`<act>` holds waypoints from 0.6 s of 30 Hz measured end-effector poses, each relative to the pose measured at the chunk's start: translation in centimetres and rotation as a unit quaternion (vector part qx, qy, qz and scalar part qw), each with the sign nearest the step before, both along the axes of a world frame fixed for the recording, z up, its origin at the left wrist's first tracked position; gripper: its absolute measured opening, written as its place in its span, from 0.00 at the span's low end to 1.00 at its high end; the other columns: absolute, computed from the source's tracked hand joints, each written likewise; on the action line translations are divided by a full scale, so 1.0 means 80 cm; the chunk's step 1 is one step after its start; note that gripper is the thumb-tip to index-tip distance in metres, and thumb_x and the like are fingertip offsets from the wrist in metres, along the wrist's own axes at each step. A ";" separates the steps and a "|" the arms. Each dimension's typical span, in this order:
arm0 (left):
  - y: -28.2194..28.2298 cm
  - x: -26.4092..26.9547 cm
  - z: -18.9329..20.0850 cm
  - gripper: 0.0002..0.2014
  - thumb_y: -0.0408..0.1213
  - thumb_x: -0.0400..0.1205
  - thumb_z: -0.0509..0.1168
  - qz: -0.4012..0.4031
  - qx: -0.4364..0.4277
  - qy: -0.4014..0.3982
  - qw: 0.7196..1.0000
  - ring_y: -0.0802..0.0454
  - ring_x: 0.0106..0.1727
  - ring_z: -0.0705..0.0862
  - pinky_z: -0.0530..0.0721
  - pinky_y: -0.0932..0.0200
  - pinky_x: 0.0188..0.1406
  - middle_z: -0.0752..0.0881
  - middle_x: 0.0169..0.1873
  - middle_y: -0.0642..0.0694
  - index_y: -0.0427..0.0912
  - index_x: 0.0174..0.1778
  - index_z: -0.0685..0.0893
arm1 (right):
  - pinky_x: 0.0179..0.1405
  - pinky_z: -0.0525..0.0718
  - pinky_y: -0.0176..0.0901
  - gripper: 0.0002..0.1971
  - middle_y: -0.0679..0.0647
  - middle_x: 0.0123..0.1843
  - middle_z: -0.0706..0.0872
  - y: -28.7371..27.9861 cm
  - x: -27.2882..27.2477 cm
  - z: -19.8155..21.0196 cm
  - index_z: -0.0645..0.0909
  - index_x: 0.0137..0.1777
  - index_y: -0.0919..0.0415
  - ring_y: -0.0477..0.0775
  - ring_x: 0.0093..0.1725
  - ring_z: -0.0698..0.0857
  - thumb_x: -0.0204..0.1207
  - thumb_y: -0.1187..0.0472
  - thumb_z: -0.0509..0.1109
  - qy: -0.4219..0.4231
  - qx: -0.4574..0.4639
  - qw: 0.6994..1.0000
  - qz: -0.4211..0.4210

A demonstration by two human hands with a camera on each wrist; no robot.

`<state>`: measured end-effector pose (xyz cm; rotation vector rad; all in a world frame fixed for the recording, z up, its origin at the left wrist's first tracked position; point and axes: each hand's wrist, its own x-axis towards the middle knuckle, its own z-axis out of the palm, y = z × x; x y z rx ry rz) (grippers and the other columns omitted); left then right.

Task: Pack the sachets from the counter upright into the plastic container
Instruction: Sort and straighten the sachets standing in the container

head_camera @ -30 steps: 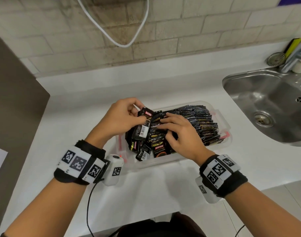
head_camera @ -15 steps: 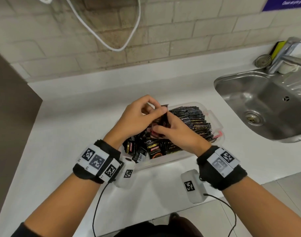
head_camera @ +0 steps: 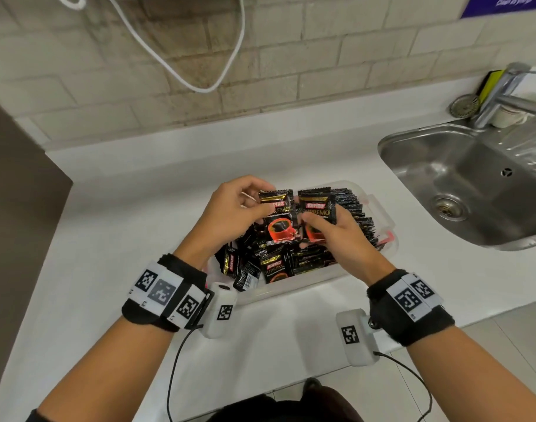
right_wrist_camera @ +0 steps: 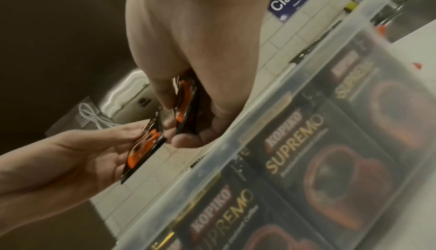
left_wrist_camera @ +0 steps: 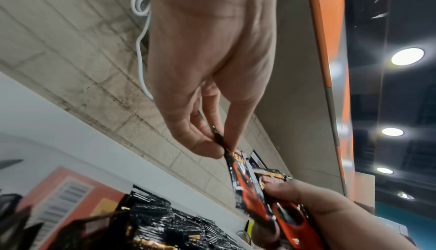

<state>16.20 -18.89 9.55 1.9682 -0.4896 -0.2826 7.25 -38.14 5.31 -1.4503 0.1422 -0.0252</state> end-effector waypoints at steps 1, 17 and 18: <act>0.005 0.000 -0.001 0.12 0.31 0.79 0.76 0.001 0.005 0.009 1.000 0.57 0.33 0.89 0.87 0.62 0.37 0.85 0.43 0.51 0.52 0.53 0.88 | 0.41 0.89 0.44 0.14 0.58 0.48 0.91 -0.004 0.000 -0.003 0.82 0.67 0.54 0.59 0.46 0.89 0.87 0.66 0.62 -0.005 0.005 1.000 -0.007; 0.001 -0.034 -0.062 0.15 0.31 0.74 0.78 -0.121 0.298 -0.056 0.945 0.58 0.34 0.76 0.74 0.59 0.32 0.78 0.36 0.53 0.49 0.42 0.76 | 0.37 0.88 0.56 0.14 0.64 0.49 0.89 -0.004 0.018 -0.017 0.75 0.62 0.63 0.66 0.39 0.87 0.77 0.67 0.58 -0.030 0.091 0.995 -0.012; -0.002 -0.036 -0.066 0.16 0.31 0.74 0.77 -0.118 0.306 -0.072 0.942 0.58 0.35 0.75 0.72 0.60 0.32 0.77 0.36 0.53 0.49 0.41 0.75 | 0.39 0.89 0.56 0.14 0.63 0.50 0.90 -0.003 0.018 -0.018 0.76 0.62 0.61 0.66 0.40 0.89 0.78 0.67 0.59 -0.027 0.086 0.996 -0.005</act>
